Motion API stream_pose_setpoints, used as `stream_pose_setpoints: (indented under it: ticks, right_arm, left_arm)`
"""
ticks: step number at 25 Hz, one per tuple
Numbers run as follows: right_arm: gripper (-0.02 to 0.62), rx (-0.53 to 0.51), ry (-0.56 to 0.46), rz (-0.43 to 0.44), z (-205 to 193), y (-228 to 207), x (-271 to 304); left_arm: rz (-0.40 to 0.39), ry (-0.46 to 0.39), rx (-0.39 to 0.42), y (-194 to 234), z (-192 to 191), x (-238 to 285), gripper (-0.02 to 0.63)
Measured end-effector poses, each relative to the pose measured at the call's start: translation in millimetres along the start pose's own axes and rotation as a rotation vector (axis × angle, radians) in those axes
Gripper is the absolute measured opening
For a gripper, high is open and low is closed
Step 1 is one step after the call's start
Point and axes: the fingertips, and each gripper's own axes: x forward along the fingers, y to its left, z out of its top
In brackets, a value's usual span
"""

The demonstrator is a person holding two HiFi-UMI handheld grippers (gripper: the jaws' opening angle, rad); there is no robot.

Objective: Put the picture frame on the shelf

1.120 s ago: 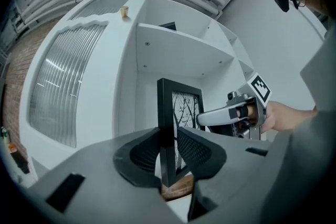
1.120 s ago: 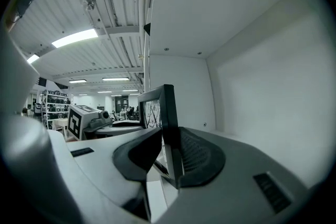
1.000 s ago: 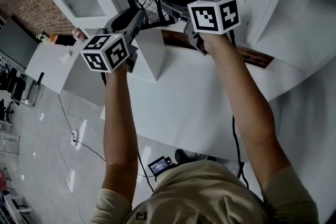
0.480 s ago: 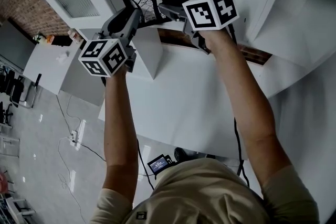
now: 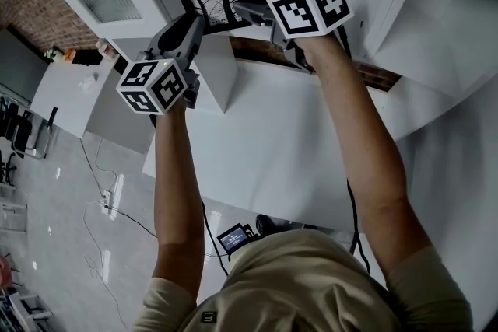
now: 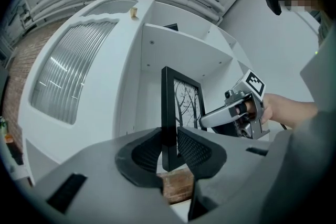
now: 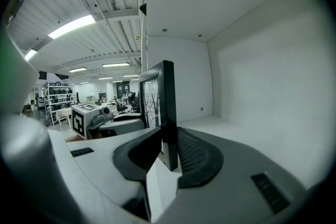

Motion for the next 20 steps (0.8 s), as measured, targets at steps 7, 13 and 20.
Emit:
stream_pose_setpoints:
  ticks: [7,13,20]
  right_arm:
    - [0.083,-0.004,0.003,-0.008,0,-1,4]
    - [0.081,-0.030,-0.003,-0.026,-1,-3,1]
    - [0.083,-0.007,0.001,-0.049,-1,-9,0]
  left_arm:
    - [0.004,0.020,0.004,4,-9,-2,0.089]
    - [0.018,0.030,0.043,4,-10,4,0.089]
    - [0.033,0.050,0.077,5,-12,14,0.089]
